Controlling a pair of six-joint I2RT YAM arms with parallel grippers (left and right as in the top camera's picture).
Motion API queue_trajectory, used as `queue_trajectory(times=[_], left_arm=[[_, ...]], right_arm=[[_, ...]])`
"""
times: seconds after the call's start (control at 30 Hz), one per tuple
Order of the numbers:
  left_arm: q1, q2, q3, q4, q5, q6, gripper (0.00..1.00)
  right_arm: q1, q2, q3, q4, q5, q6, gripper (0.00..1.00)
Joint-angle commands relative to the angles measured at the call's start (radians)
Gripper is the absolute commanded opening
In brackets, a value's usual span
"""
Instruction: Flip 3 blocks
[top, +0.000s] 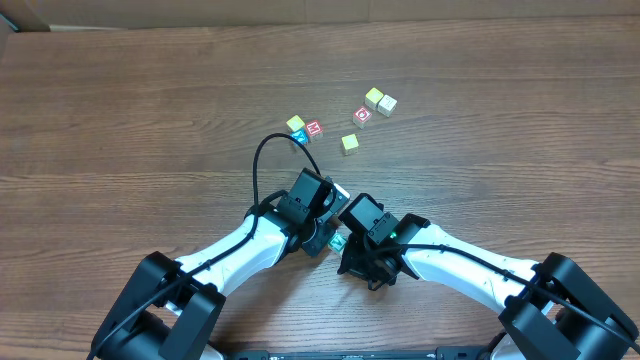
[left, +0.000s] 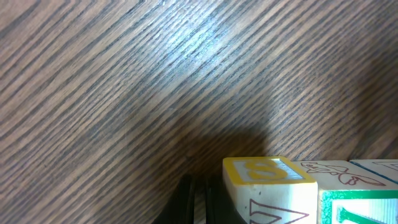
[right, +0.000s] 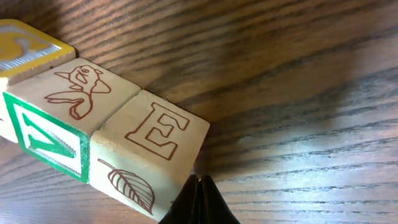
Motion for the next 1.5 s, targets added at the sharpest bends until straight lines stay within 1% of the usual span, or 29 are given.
queue_trajectory(times=[0.0, 0.6, 0.77, 0.93, 1.47], left_arm=[[-0.049, 0.016, 0.008, -0.009, 0.262, 0.057, 0.04], [-0.049, 0.016, 0.008, -0.006, 0.262, 0.116, 0.04], [-0.049, 0.016, 0.008, -0.005, 0.268, 0.114, 0.05], [-0.049, 0.016, 0.008, -0.008, 0.311, 0.111, 0.05], [-0.049, 0.016, 0.008, -0.016, 0.314, 0.111, 0.04]], right_arm=[[0.01, -0.017, 0.045, 0.095, -0.007, 0.008, 0.04], [0.01, -0.016, 0.045, 0.11, -0.007, 0.044, 0.04], [0.01, -0.016, 0.045, 0.109, -0.007, 0.061, 0.04], [0.01, -0.017, 0.045, 0.109, 0.005, 0.084, 0.04], [0.01, -0.016, 0.043, 0.117, 0.017, 0.127, 0.04]])
